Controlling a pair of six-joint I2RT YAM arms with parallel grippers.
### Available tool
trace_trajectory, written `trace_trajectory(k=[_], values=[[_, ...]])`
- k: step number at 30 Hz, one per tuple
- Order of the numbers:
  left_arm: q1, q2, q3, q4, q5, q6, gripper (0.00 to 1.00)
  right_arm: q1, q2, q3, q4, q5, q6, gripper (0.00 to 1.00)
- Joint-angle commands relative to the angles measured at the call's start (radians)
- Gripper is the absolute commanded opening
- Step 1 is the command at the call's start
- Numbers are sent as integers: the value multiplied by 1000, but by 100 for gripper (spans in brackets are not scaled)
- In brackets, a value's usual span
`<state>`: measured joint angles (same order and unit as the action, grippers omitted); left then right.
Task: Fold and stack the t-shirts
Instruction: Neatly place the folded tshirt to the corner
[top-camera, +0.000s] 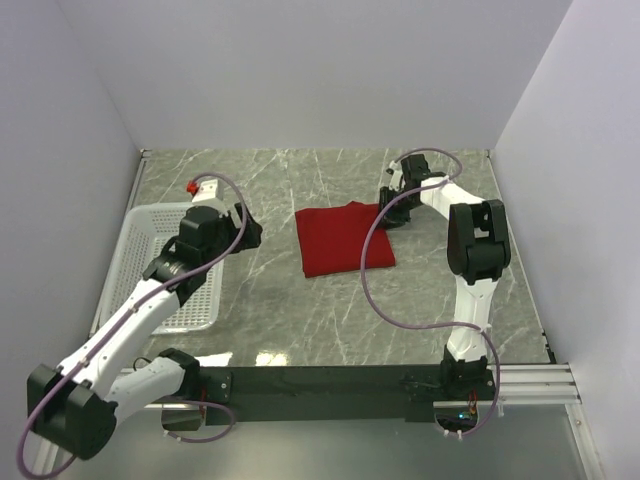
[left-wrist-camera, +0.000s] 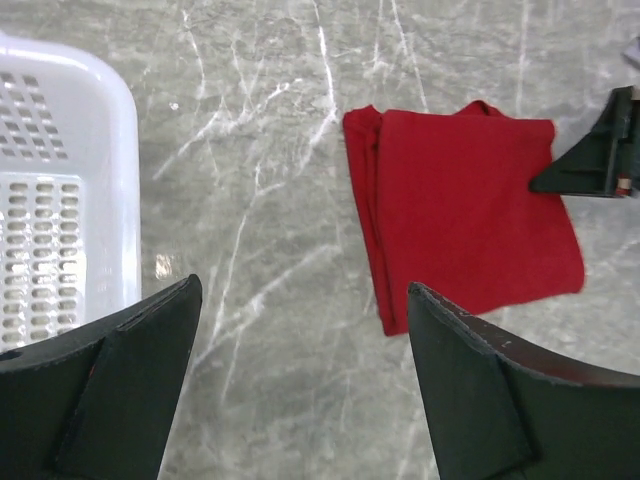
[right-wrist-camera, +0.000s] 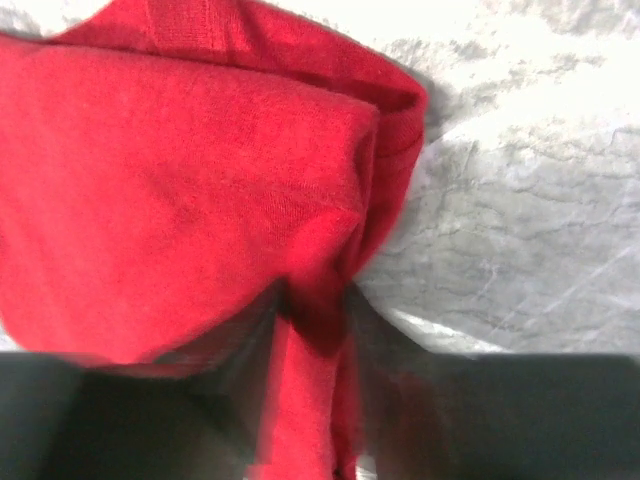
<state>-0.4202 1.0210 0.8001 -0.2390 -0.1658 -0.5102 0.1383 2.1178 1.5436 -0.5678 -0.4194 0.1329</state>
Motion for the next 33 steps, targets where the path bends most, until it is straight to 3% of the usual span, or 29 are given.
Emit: trace_trajectory(k=[1,3,4,13,19,25,29,32,33], values=[[-2,-68,-22,-3,32,-62,88,-8,-4,-8,-4,-28,-19,30],[-2,-90,-32,-9,37,-65,88,-26,-13,-7,-12,-19,-30,17],[-2,-94,-32,-17,35,-65,88,-35,-19,-8,-17,-9,-30,0],[0,-128,-50,-28,38,-68,88,-216,-75,71,-118,83,-122,0],[-3,-134,-67,-19,58,-65,88,-351,-21,197,-228,267,-258,0],[-3,-128,-79,18,92,-65,88,-471,37,315,-230,418,-312,0],[-2,-108,-58,27,107,-54,88,-483,68,381,-239,455,-328,11],[-2,-99,-36,6,100,-36,88,-474,51,389,-224,517,-337,32],[-2,-96,-12,-11,89,-12,88,-465,44,383,-218,534,-343,47]])
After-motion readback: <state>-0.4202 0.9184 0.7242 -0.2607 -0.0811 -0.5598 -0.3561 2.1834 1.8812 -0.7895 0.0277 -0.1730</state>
